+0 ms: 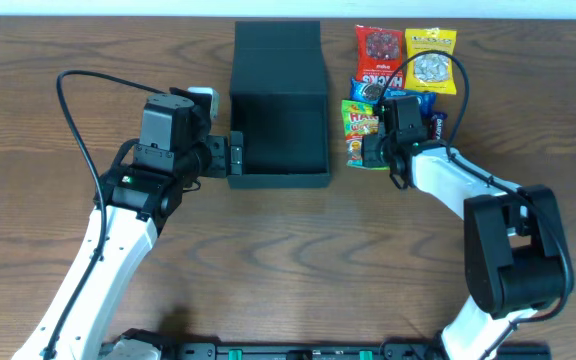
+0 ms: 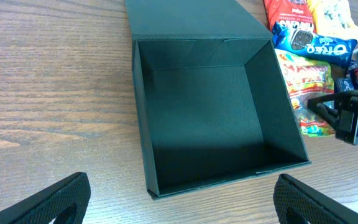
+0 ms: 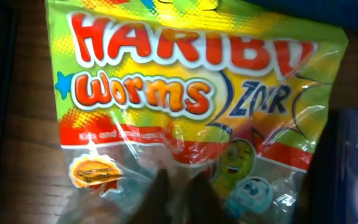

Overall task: Pack container
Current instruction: 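Grasp the green Haribo Worms bag with the right gripper, then lower the Haribo bag into the box and release it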

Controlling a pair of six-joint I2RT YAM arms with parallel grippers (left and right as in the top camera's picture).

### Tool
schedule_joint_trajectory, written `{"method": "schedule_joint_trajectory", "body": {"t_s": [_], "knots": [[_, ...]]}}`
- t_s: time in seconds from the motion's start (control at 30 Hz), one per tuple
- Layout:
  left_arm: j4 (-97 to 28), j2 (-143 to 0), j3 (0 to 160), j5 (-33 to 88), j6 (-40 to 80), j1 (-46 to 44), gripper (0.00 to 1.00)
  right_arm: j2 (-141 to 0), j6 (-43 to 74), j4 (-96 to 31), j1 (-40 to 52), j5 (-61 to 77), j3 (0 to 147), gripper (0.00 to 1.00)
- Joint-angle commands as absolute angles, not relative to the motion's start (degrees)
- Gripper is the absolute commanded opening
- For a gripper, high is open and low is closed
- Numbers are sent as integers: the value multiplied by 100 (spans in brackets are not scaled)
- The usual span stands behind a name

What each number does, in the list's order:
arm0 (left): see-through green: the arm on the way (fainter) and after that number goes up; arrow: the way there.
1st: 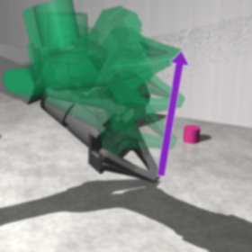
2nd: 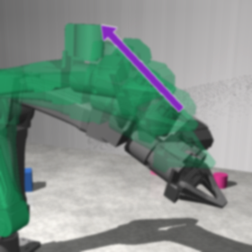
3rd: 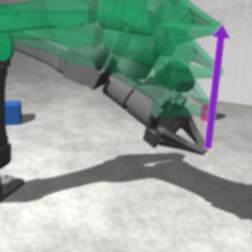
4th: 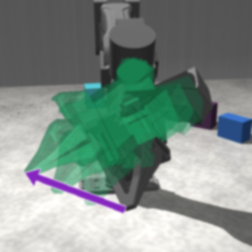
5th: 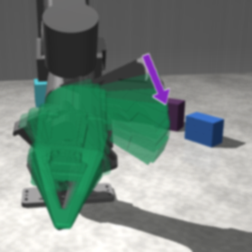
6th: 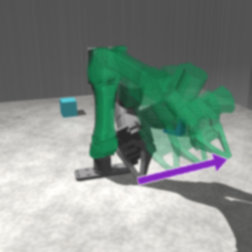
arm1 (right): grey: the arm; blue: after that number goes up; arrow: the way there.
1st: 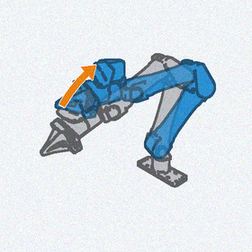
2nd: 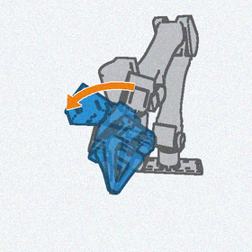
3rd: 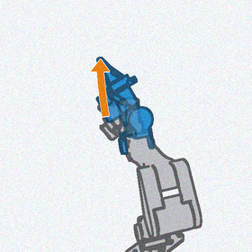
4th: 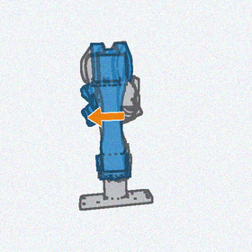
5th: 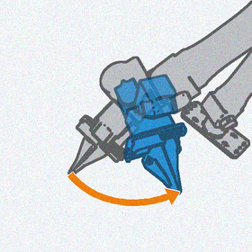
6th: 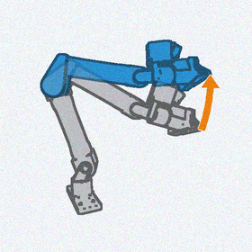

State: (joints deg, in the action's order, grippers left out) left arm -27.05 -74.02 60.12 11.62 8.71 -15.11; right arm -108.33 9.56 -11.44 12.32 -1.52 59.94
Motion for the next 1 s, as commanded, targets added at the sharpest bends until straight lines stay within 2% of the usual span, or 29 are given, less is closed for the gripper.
{"method": "schedule_joint_trajectory", "body": {"t_s": [0.0, 0.27, 0.6, 0.77, 0.97], "knots": [[-2751, -7330, 6027, 1138, 766, -1503, 95, -11015, 913, -1507, 1273, -252, 5970, 1], [-3218, -6702, 6029, 224, 770, -1503, 95, -10097, 1011, -2543, 1691, -259, 6882, 1], [-3581, -5398, 6029, -23, 991, -1503, 95, -8831, 2425, -3094, 2519, -320, 7811, 1], [-4091, -4917, 6029, -10, 1219, -1503, 95, -9310, 3212, -2598, 3378, -506, 7811, 1], [-4672, -4436, 6029, 5, 1247, -1503, 95, -10145, 3898, -2032, 3795, -801, 7811, 1]]}}
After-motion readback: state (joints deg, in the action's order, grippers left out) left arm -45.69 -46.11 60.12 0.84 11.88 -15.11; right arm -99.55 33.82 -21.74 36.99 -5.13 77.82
